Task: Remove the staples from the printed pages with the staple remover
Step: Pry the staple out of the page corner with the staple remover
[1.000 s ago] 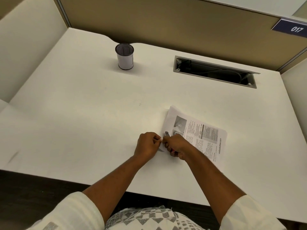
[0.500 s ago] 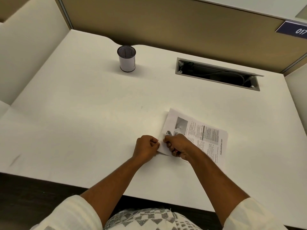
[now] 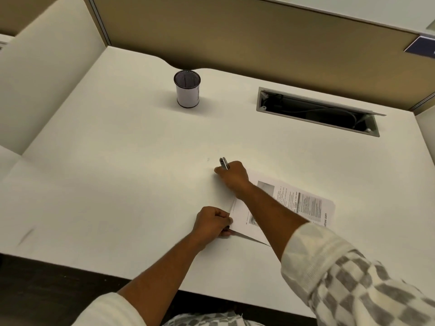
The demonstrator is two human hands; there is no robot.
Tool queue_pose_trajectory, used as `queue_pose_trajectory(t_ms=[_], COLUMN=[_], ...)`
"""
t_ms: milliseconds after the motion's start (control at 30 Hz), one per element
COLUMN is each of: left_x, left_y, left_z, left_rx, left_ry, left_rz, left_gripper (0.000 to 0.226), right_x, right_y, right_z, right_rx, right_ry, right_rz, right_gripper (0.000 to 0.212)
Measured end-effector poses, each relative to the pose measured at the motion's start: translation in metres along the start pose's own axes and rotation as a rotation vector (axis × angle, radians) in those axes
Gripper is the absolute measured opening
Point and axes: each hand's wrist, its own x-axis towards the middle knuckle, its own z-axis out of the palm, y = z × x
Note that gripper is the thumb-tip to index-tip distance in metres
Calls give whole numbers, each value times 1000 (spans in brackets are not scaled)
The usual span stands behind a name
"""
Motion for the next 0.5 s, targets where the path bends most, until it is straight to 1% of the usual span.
queue_pose_trajectory(t_ms=[133,233,333,400,433,467,500], left_x=[0,-3,-2,-3,-4,-3,-3], left_y=[0,3,5,6,7,7,8], left_z=[-1,-1,-2,-1,-2,-2,-2], left_rx=[-23,-34,-25,-14,-14,-14,-8], left_ry=[-3,-13,-27,-31,-29,-24,-22], left_rz=[-18,-25,-31,-34,-37,-30,-23], left_gripper=[11,12,12,12,11,11,11], right_x=[14,19,20,16,12,6,-1], right_y=[-11,-11,-11,-12,-13,-15,-17], right_z=[9,9,6,7,10,14,21], right_rx=[-50,-6,72,100,91,67,16], right_ry=[2,-5,-6,25,35,25,4], right_rz=[31,50,59,24,-7,-50,-119], right_gripper=[20,17,20,19,21,26,25])
